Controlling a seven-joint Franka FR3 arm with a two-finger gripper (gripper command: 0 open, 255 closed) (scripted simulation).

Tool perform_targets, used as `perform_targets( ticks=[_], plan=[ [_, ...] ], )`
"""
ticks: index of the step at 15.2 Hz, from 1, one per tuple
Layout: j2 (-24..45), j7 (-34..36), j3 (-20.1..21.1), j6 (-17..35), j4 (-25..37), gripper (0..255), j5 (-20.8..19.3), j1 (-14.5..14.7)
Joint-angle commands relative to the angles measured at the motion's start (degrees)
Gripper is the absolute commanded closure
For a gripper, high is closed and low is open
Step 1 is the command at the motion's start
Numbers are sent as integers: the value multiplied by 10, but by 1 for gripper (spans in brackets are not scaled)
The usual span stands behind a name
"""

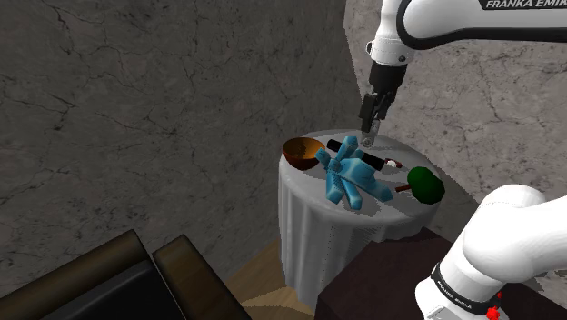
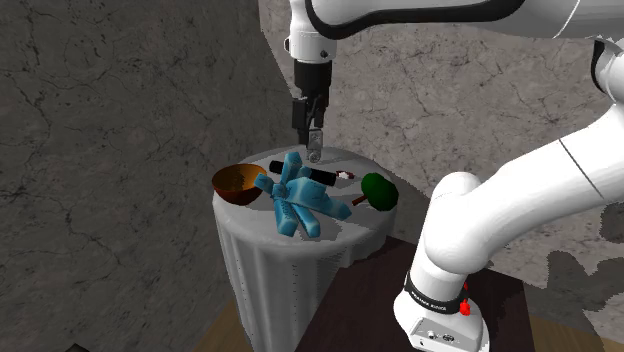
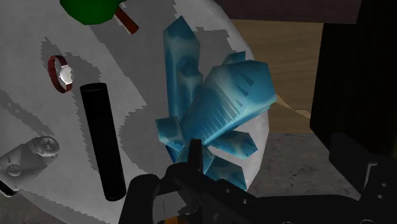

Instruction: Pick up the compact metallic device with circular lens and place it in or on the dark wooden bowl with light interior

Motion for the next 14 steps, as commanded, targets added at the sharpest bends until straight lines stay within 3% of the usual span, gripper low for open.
perform_targets(
  ticks=[1, 14],
  plan=[
    [0, 0, 0, 0, 0, 0, 0, 0],
    [147, -179, -152, 112, 38, 0, -58, -38]
  ],
)
